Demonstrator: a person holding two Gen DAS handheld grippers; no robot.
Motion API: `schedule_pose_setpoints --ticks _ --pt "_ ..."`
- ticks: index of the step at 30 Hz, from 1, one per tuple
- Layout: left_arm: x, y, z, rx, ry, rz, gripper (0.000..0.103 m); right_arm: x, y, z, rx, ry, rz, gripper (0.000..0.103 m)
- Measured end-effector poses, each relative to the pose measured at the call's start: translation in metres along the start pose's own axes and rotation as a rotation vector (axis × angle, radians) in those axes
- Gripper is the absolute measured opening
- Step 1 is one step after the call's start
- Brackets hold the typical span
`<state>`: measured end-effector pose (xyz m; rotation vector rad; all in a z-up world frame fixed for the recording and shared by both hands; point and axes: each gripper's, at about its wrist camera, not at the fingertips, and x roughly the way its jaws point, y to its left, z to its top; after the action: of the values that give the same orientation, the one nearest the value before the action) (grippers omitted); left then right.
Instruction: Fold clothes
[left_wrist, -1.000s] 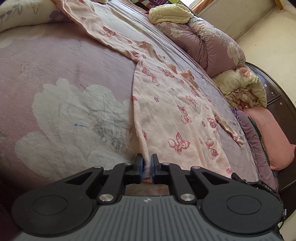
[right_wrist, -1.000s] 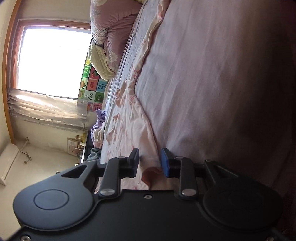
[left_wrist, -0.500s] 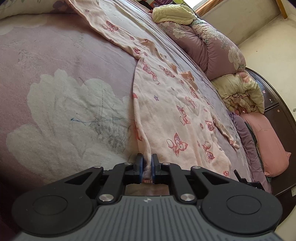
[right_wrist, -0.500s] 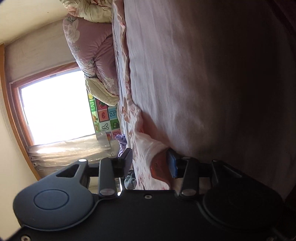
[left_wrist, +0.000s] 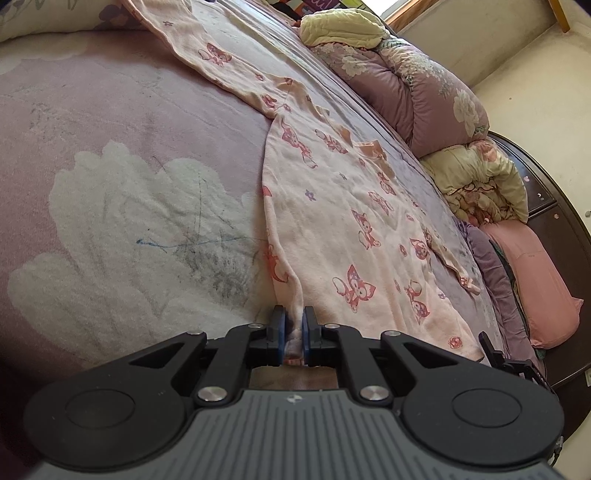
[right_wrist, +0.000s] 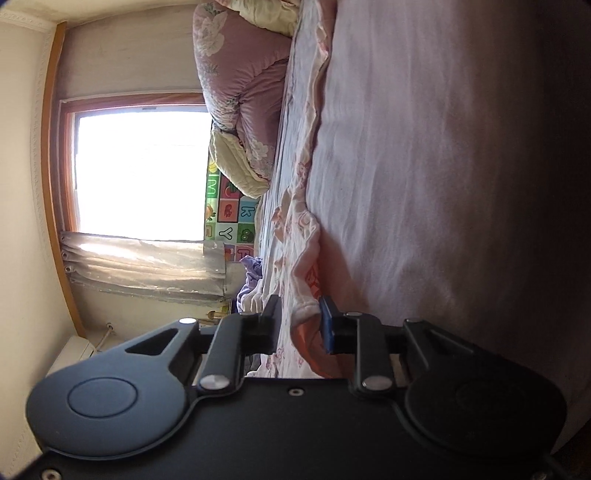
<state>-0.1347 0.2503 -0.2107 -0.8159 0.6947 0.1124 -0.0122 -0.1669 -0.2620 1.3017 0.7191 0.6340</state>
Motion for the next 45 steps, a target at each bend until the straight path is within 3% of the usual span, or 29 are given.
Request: schedule_pose_setpoints --ticks 7,8,11,14,18,28,31,34,36,39,40,42,43,44,45 --pt "0.0 -0.009 -0.001 0.047 -0.005 0.023 0.008 0.016 0.006 0.011 -0.146 0.04 -0.073 0.02" --pt "0.0 -0.012 -0.001 0.07 -0.005 0.03 0.008 0.022 0.007 0.013 -0.169 0.052 -0.092 0.012" --pt "-0.006 -0.02 0.002 0.092 -0.042 0.002 0.004 0.028 0.012 0.017 -0.213 0.07 -0.115 0.007" --pt "-0.027 -0.022 0.008 0.075 -0.118 -0.029 0.004 0.017 0.033 0.022 -0.289 0.055 -0.1 0.007" --pt "-0.021 0.002 0.004 -0.02 -0.032 0.039 0.004 0.022 0.018 0.028 -0.284 0.119 -0.231 0.007" --pt "-0.025 0.012 0.004 -0.119 -0.021 0.063 0.005 0.013 0.009 0.035 -0.242 0.129 -0.283 0.006" --pt "-0.034 -0.002 0.006 -0.051 -0.065 0.157 0.006 0.001 0.022 0.037 -0.279 0.088 -0.35 0.011" --pt "-0.041 -0.028 0.01 0.107 -0.143 0.259 0.006 -0.011 0.04 0.041 -0.35 0.015 -0.393 0.022" --pt "-0.037 -0.046 0.015 0.227 -0.169 0.212 0.006 -0.011 0.054 0.042 -0.437 -0.021 -0.378 0.023" --pt "-0.016 -0.064 0.022 0.343 -0.153 0.113 0.006 0.026 0.075 0.033 -0.595 0.099 -0.247 0.029" --pt "-0.001 -0.064 0.024 0.357 -0.118 0.113 0.006 0.041 0.076 0.029 -0.647 0.139 -0.241 0.037" --pt "0.023 -0.055 0.025 0.336 -0.031 0.191 0.006 0.076 0.076 0.018 -0.785 0.22 -0.274 0.039" --pt "0.021 -0.047 0.026 0.295 -0.032 0.187 0.006 0.089 0.07 0.017 -0.83 0.263 -0.327 0.038" --pt "0.014 -0.045 0.027 0.27 -0.037 0.208 0.006 0.096 0.063 0.019 -0.842 0.3 -0.388 0.025" --pt "0.007 -0.044 0.029 0.258 -0.044 0.23 0.006 0.091 0.06 0.026 -0.798 0.286 -0.389 0.025"
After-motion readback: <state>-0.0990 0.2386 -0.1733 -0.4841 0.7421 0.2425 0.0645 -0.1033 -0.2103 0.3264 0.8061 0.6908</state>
